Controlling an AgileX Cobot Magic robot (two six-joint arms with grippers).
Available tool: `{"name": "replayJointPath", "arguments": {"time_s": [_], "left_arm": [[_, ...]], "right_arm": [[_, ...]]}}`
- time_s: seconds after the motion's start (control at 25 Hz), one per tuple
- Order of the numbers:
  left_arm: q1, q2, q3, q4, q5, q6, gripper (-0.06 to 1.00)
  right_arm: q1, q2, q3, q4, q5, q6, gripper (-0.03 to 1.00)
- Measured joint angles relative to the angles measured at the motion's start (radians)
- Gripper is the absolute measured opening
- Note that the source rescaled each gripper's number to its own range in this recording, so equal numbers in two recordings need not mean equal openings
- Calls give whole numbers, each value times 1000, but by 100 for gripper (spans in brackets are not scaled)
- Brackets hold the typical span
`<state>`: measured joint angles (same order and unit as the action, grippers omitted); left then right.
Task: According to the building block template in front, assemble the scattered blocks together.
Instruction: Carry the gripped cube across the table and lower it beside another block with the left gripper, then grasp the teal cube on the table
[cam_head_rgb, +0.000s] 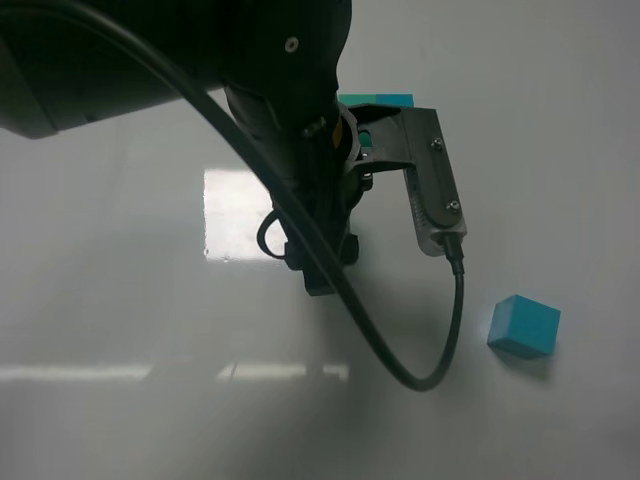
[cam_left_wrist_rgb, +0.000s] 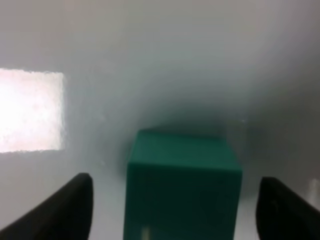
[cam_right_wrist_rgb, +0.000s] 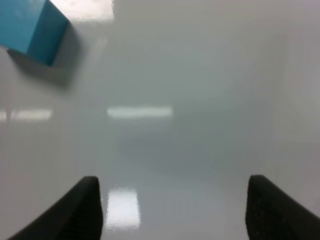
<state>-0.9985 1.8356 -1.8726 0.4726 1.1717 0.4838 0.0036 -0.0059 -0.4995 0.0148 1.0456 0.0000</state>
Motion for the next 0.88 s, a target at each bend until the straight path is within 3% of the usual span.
{"name": "replayJointPath", "arguments": {"time_s": [0.08,0.2,0.44,0.56,0.76,0.88], "left_arm": [[0,0,0,0,5,-6,97],[-1,-1,-12,-1,33,-8,100],[-20,-76,-62,8,44,-25,100],[-7,-118,-66,46,44,-100,98],[154,-153,-66,41,45,-241,96],[327,-186,-66,-8,45,-297,95]], "right_arm": [[0,0,0,0,0,0,54],[0,0,0,0,0,0,54],[0,0,0,0,0,0,54],[0,0,0,0,0,0,54],[0,0,0,0,0,0,54],[0,0,0,0,0,0,54]]}}
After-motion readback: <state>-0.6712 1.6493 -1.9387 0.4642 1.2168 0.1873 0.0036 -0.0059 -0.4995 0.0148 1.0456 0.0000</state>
